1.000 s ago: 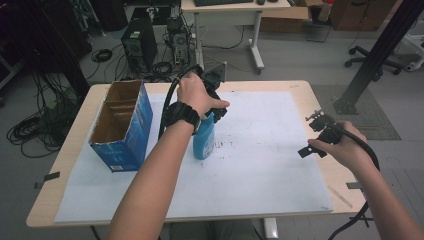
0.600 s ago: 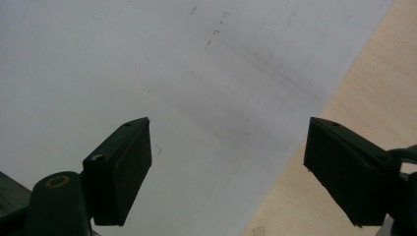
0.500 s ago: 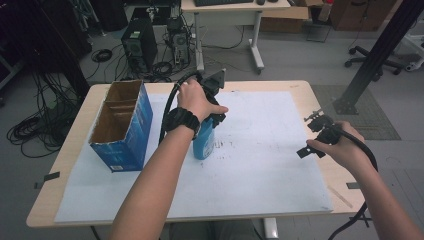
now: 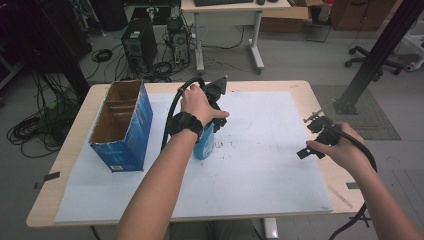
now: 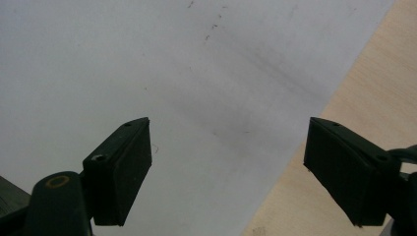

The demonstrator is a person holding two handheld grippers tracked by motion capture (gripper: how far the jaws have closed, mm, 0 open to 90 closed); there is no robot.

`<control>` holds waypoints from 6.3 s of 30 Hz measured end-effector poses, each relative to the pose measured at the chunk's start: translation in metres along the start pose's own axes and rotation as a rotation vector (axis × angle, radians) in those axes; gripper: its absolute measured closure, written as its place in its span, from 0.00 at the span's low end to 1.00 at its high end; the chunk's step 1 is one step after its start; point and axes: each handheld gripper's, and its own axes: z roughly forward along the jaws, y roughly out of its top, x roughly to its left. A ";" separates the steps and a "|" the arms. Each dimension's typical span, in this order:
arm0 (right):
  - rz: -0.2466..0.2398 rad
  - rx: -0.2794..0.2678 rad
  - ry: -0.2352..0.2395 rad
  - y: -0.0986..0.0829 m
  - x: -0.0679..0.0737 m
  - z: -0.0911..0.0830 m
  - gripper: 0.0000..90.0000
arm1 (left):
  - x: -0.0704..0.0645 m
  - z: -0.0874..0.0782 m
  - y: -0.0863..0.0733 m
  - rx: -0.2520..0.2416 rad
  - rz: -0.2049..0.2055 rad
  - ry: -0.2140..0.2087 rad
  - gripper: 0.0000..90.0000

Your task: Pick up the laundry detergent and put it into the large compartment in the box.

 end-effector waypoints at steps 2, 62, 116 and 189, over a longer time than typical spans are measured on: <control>0.002 0.000 0.002 0.000 0.000 0.001 0.20 | 0.000 0.001 0.000 0.000 -0.001 0.001 0.12; -0.002 0.014 -0.016 0.002 0.004 -0.015 0.20 | 0.015 -0.058 -0.004 0.005 -0.053 -0.068 0.42; -0.016 -0.002 -0.024 0.020 0.015 -0.048 0.20 | 0.039 -0.159 -0.002 -0.011 -0.111 -0.075 0.42; 0.018 0.002 -0.022 0.021 0.009 -0.044 0.20 | 0.184 -0.190 -0.093 -0.007 -0.473 0.052 0.42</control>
